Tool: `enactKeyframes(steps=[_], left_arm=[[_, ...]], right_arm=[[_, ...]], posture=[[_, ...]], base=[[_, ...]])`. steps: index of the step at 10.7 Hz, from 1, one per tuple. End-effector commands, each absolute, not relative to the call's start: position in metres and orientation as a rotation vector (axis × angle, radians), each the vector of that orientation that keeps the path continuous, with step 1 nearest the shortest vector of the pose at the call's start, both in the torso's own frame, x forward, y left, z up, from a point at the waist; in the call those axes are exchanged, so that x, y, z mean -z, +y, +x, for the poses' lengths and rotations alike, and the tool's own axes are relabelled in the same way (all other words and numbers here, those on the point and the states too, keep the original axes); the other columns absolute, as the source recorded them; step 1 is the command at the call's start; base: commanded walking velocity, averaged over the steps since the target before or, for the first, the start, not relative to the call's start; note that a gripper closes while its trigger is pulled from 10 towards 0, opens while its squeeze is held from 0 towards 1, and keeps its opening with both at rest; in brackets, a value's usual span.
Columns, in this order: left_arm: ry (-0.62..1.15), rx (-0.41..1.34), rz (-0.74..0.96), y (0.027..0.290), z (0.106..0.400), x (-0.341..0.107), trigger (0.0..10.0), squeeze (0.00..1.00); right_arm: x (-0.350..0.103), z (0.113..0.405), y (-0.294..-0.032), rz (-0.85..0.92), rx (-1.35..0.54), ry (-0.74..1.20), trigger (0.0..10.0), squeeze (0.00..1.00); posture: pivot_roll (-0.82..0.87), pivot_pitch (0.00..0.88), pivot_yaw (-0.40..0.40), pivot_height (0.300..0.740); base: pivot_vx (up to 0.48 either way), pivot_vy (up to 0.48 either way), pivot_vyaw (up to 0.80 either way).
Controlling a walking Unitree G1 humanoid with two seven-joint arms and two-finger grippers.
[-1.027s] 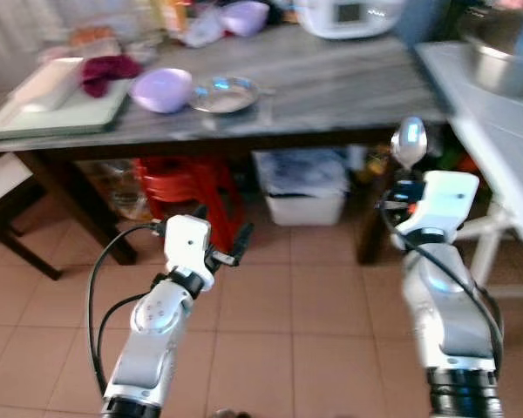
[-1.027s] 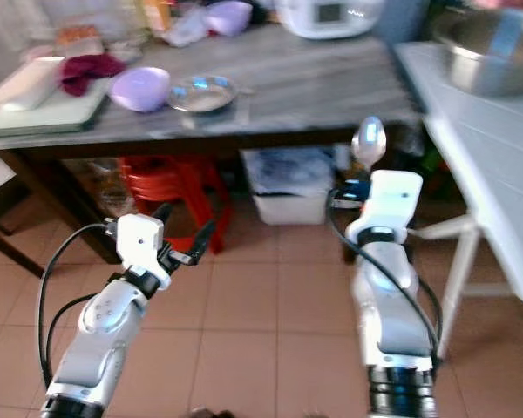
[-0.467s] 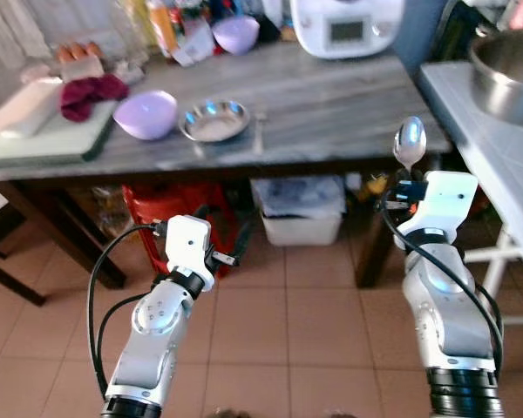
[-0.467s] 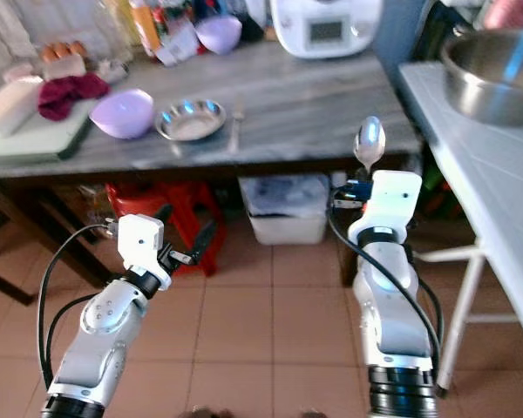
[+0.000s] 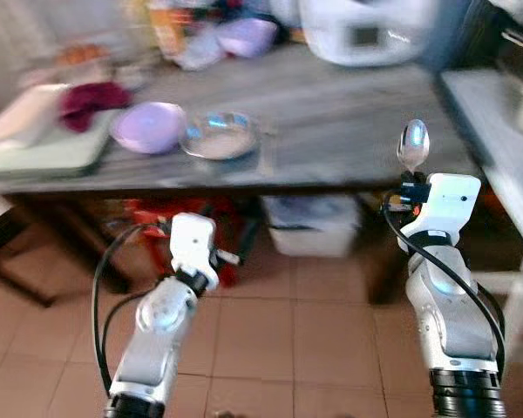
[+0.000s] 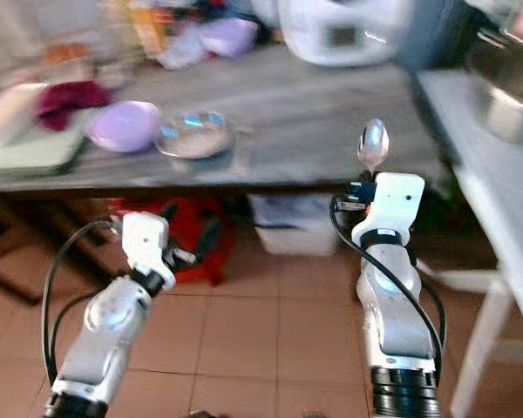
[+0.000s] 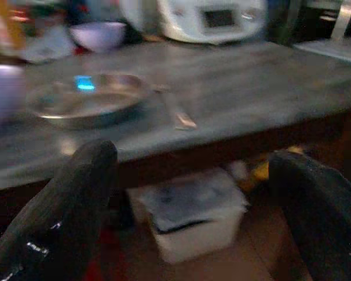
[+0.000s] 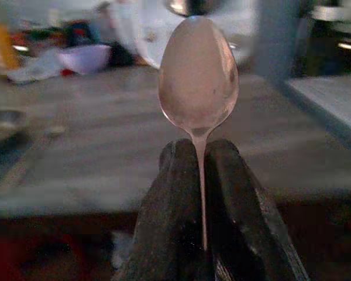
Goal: Setting the table
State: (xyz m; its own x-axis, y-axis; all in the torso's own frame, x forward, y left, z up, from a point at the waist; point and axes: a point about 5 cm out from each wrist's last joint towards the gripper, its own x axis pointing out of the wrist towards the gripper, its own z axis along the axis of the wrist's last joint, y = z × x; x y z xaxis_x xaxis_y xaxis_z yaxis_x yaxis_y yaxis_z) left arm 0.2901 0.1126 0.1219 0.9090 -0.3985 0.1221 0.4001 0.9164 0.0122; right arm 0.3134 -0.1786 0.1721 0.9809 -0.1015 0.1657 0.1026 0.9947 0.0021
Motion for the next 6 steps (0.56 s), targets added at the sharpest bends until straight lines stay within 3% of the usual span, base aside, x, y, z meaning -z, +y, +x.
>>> enactKeyframes(steps=[1, 6], left_arm=[[-0.105, 0.380, 0.007, 0.1250, 0.2891, -0.1181, 10.0, 0.00], [-0.103, 0.386, 0.001, 0.1212, 0.2877, -0.1168, 10.0, 0.00]], right_arm=[[-0.1780, 0.3154, -0.1651, 0.003, 0.065, -0.191, 10.0, 0.00], [-0.1786, 0.3159, -0.1664, 0.002, 0.067, -0.193, 10.0, 0.00]], posture=[[-0.08, 0.135, 0.103, 0.740], [-0.09, 0.136, 0.098, 0.740]], base=[[0.390, 0.000, 0.00], [0.389, 0.000, 0.00]])
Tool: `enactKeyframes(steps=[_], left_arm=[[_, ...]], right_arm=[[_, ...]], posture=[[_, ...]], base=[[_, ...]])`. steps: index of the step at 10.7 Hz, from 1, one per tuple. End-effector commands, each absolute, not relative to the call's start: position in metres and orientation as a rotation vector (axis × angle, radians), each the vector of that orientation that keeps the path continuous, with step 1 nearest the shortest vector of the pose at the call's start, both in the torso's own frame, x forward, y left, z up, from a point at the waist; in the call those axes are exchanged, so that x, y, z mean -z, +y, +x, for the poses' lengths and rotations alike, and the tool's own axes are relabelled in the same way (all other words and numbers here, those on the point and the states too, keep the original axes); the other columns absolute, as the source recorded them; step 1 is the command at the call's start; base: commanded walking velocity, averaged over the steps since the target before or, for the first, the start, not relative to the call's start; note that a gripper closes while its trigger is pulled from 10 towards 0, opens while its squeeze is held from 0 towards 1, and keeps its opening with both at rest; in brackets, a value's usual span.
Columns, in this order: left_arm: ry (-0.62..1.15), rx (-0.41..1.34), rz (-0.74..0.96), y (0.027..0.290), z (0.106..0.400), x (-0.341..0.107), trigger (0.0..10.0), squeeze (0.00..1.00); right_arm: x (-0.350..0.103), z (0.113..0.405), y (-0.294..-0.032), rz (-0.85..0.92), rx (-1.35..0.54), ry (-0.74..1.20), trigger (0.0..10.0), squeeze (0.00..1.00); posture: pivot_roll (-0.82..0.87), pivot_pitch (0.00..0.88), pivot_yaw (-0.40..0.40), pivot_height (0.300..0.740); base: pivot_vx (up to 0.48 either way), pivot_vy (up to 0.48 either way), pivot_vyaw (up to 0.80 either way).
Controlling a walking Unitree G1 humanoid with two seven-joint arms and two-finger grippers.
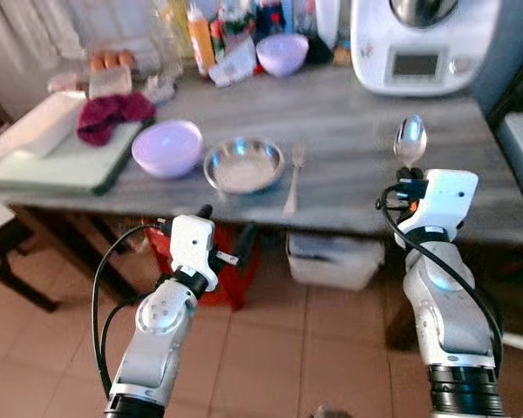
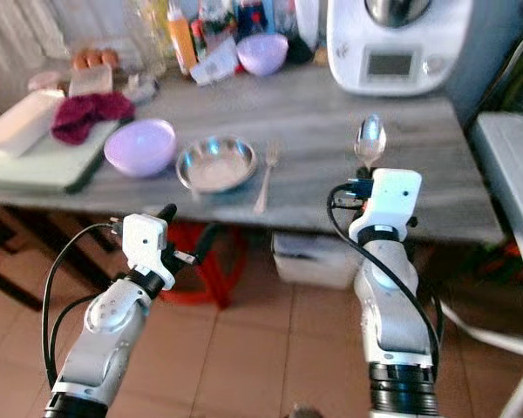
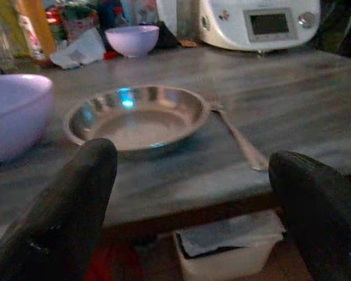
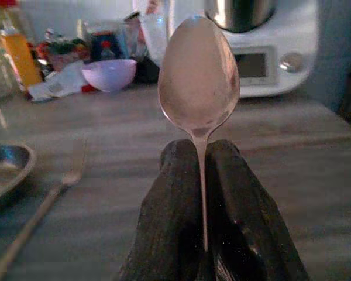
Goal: Setting the table
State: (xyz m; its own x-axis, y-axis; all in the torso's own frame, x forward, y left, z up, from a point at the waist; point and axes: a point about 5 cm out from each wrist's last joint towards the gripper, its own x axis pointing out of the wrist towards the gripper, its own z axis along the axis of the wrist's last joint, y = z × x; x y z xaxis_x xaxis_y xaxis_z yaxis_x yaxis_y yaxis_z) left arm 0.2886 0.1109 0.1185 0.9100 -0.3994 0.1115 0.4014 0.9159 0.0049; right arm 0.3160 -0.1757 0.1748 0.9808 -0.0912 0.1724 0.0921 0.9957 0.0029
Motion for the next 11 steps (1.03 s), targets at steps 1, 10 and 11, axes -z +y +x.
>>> enactKeyframes(steps=[1, 10, 11], left_arm=[[-0.101, 0.386, 0.001, 0.121, 0.288, -0.116, 10.0, 0.00], [-0.036, 0.481, 0.073, 0.138, 0.258, -0.098, 10.0, 0.00], [-0.029, 0.499, 0.081, 0.137, 0.254, -0.096, 10.0, 0.00]], right_arm=[[-0.178, 0.316, -0.166, 0.003, 0.066, -0.192, 10.0, 0.00], [-0.167, 0.316, -0.167, 0.136, 0.107, -0.117, 10.0, 0.00], [-0.165, 0.319, -0.165, 0.165, 0.112, -0.100, 10.0, 0.00]], posture=[[-0.09, 0.138, 0.096, 0.740], [-0.08, 0.169, 0.090, 0.740], [-0.08, 0.176, 0.090, 0.740]], base=[[0.364, 0.000, 0.00], [0.000, 0.000, 0.00], [0.000, 0.000, 0.00]])
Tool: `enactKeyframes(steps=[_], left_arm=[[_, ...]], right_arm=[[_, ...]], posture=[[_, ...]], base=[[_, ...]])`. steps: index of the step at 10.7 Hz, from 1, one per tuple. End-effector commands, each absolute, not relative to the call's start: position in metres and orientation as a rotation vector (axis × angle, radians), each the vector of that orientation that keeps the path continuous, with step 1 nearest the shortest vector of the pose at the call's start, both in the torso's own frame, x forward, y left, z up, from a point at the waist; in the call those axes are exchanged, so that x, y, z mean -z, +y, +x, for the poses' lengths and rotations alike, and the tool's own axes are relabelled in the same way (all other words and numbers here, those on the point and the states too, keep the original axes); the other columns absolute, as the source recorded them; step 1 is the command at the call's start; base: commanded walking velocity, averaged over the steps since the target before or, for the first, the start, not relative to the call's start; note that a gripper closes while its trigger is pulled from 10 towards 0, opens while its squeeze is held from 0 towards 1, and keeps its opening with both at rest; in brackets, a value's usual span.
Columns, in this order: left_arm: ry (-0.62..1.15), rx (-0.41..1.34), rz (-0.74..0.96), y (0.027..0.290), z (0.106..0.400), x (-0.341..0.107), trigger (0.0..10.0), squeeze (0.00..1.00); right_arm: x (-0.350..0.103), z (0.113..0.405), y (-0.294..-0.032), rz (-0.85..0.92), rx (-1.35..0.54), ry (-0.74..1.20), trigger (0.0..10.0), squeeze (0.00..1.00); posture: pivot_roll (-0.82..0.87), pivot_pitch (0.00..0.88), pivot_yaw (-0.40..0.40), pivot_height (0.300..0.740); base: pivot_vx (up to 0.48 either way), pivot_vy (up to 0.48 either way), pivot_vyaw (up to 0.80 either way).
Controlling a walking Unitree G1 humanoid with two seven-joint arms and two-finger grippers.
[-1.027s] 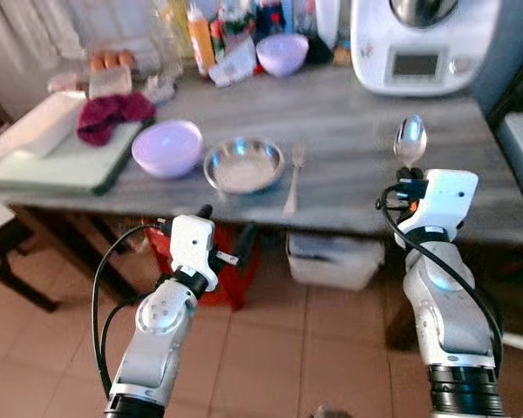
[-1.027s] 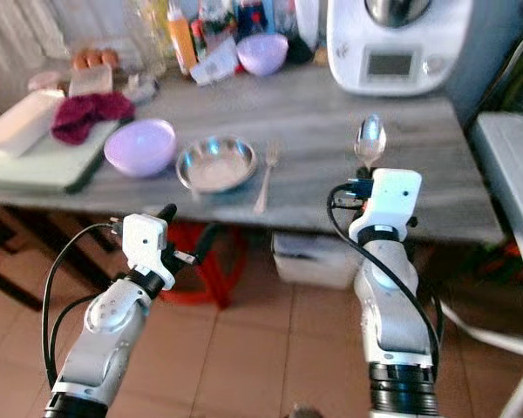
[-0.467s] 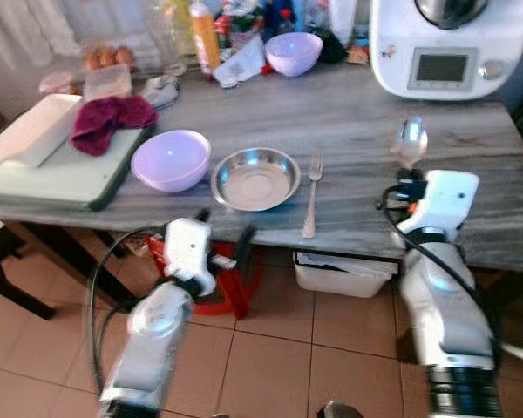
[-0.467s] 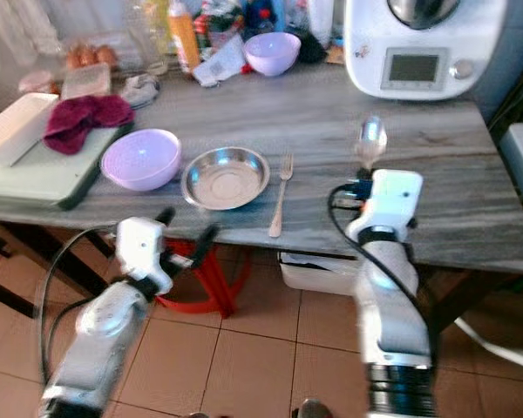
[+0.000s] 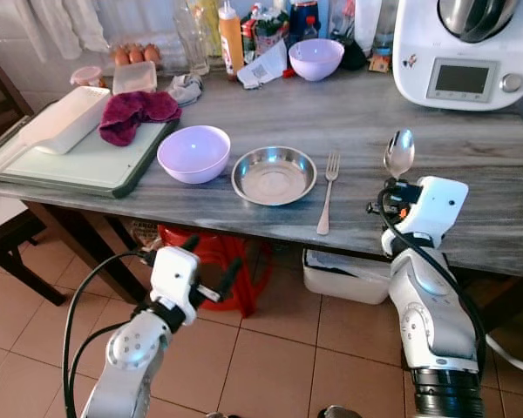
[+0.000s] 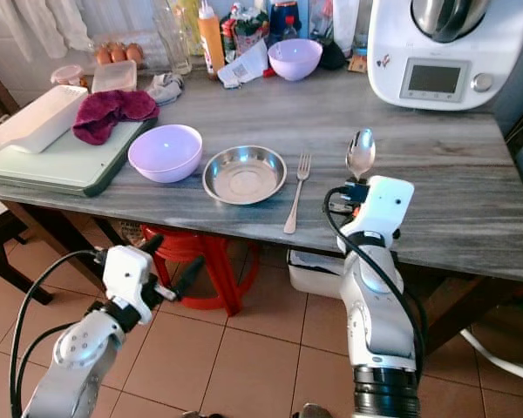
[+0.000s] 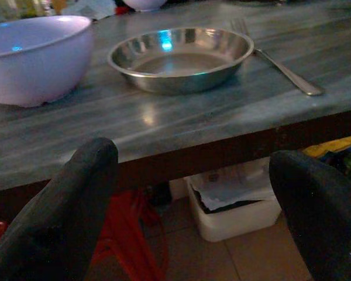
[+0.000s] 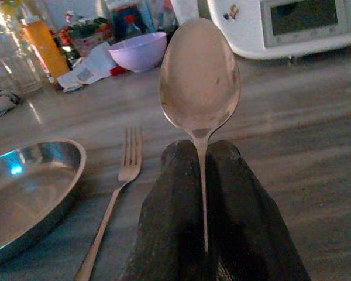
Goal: Setting the table
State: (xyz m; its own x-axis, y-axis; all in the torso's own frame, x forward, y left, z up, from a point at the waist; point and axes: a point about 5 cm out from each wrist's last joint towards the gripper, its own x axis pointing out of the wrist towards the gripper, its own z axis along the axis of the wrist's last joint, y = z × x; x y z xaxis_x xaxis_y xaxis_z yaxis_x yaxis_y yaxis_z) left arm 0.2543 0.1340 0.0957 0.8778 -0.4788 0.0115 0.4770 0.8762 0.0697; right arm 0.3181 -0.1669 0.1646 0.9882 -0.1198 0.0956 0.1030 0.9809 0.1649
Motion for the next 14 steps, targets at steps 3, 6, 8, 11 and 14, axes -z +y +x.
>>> enactKeyframes(steps=[3, 6, 8, 11, 14], left_arm=[[-0.028, 0.509, 0.077, 0.136, 0.251, -0.097, 10.0, 0.00], [-0.019, 0.507, 0.072, 0.134, 0.250, -0.094, 10.0, 0.00], [-0.020, 0.502, 0.070, 0.134, 0.250, -0.094, 10.0, 0.00], [-0.023, 0.500, 0.072, 0.134, 0.250, -0.095, 10.0, 0.00], [-0.025, 0.504, 0.072, 0.132, 0.250, -0.097, 10.0, 0.00]], right_arm=[[-0.167, 0.333, -0.156, 0.265, 0.124, -0.059, 10.0, 0.00], [-0.167, 0.352, -0.152, 0.288, 0.132, -0.017, 10.0, 0.00], [-0.165, 0.358, -0.155, 0.277, 0.156, 0.007, 10.0, 0.00], [-0.151, 0.362, -0.158, 0.309, 0.184, 0.072, 10.0, 0.00], [-0.144, 0.366, -0.163, 0.286, 0.196, 0.106, 10.0, 0.00]], posture=[[-0.07, 0.195, 0.088, 0.740], [-0.06, 0.198, 0.083, 0.740], [-0.06, 0.196, 0.081, 0.740], [-0.05, 0.192, 0.078, 0.740], [-0.05, 0.191, 0.080, 0.740]], base=[[0.000, 0.000, 0.00], [0.000, 0.000, 0.00], [0.000, 0.000, 0.00], [0.000, 0.000, 0.00], [0.000, 0.000, 0.00]])
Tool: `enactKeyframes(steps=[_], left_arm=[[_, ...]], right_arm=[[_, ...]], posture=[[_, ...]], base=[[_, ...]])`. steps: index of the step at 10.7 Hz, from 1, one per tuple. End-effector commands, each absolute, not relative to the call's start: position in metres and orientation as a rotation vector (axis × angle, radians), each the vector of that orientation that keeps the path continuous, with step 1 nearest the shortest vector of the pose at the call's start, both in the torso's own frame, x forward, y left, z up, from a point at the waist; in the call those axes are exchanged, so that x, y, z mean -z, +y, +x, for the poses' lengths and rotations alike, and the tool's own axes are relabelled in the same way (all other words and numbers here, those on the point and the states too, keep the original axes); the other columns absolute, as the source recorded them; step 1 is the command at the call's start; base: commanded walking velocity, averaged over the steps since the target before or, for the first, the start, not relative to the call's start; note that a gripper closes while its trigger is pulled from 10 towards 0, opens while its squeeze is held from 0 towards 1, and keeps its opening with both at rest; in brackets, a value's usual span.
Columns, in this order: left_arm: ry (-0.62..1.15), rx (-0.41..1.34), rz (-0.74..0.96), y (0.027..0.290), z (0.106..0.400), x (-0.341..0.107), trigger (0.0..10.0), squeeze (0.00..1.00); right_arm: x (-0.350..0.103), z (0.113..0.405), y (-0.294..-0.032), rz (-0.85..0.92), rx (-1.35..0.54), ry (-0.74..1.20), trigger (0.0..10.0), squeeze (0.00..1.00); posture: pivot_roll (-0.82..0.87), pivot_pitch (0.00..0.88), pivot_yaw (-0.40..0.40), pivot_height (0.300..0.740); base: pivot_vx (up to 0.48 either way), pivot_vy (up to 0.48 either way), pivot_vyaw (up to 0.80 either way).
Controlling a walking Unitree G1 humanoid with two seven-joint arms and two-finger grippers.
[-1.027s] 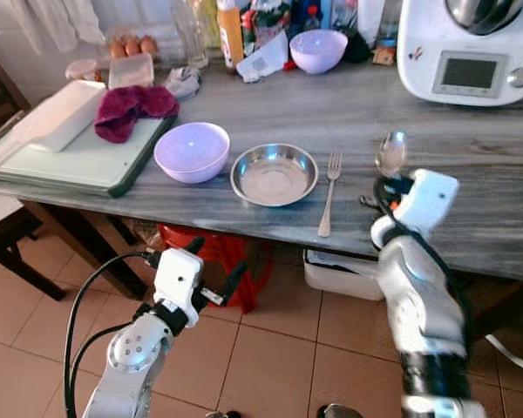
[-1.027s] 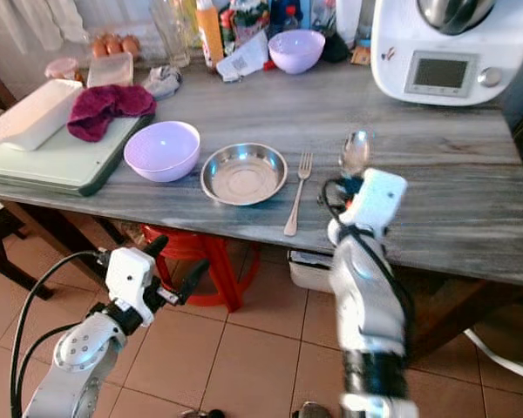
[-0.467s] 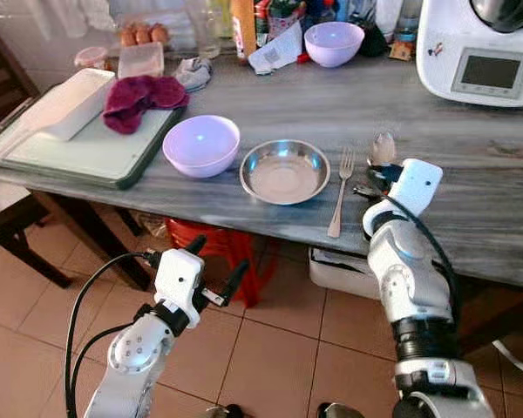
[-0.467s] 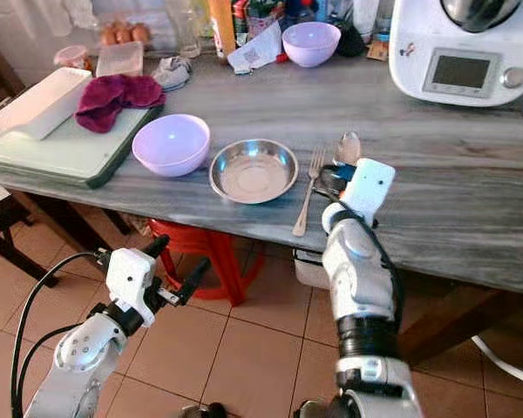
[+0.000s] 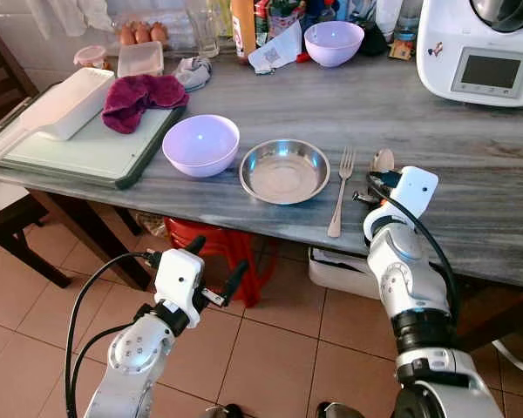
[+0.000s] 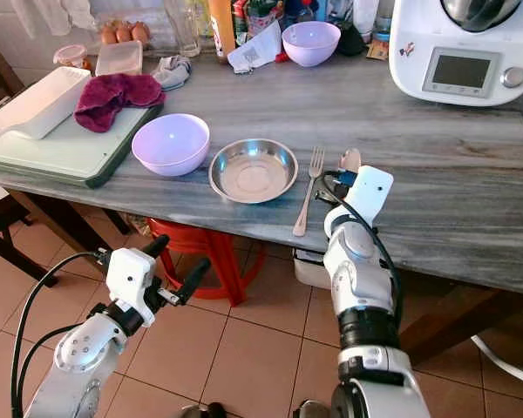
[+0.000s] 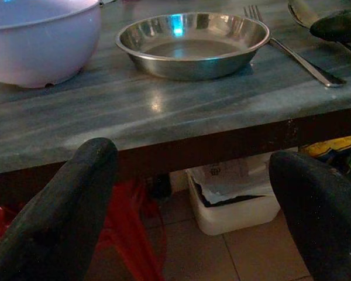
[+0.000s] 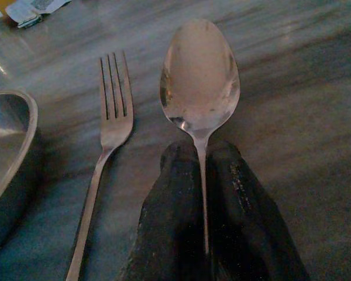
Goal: Setting the table
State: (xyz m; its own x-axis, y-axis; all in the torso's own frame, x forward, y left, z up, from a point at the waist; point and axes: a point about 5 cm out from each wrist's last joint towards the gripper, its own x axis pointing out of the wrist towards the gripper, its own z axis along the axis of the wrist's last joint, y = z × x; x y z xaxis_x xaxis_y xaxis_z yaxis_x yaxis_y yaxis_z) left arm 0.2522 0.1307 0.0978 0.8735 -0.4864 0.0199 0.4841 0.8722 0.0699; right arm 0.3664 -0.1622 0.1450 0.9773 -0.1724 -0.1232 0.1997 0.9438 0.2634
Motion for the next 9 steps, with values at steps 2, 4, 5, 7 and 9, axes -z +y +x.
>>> enactKeyframes(steps=[2, 4, 5, 7, 9], left_arm=[[-0.028, 0.505, 0.070, 0.1311, 0.2492, -0.0983, 10.0, 0.00], [-0.028, 0.506, 0.068, 0.1295, 0.2481, -0.0998, 10.0, 0.00], [-0.028, 0.505, 0.068, 0.1295, 0.2482, -0.1001, 10.0, 0.00], [-0.027, 0.505, 0.070, 0.1291, 0.2495, -0.1010, 10.0, 0.00], [-0.027, 0.509, 0.072, 0.1292, 0.2504, -0.1016, 10.0, 0.00]], right_arm=[[-0.1452, 0.3699, -0.1639, 0.282, 0.196, 0.106, 10.0, 0.00], [-0.1422, 0.3713, -0.1644, 0.281, 0.202, 0.121, 10.0, 0.00], [-0.1403, 0.3714, -0.1649, 0.280, 0.202, 0.128, 10.0, 0.00], [-0.1373, 0.3744, -0.1615, 0.279, 0.161, 0.161, 10.0, 0.00], [-0.1384, 0.3771, -0.1568, 0.273, 0.138, 0.174, 10.0, 0.00]], posture=[[-0.05, 0.192, 0.079, 0.740], [-0.05, 0.194, 0.079, 0.740], [-0.05, 0.194, 0.081, 0.740], [-0.05, 0.190, 0.083, 0.740], [-0.05, 0.191, 0.082, 0.740]], base=[[0.000, 0.000, 0.00], [0.000, 0.000, 0.00], [0.000, 0.000, 0.00], [0.000, 0.000, 0.00], [0.000, 0.000, 0.00]])
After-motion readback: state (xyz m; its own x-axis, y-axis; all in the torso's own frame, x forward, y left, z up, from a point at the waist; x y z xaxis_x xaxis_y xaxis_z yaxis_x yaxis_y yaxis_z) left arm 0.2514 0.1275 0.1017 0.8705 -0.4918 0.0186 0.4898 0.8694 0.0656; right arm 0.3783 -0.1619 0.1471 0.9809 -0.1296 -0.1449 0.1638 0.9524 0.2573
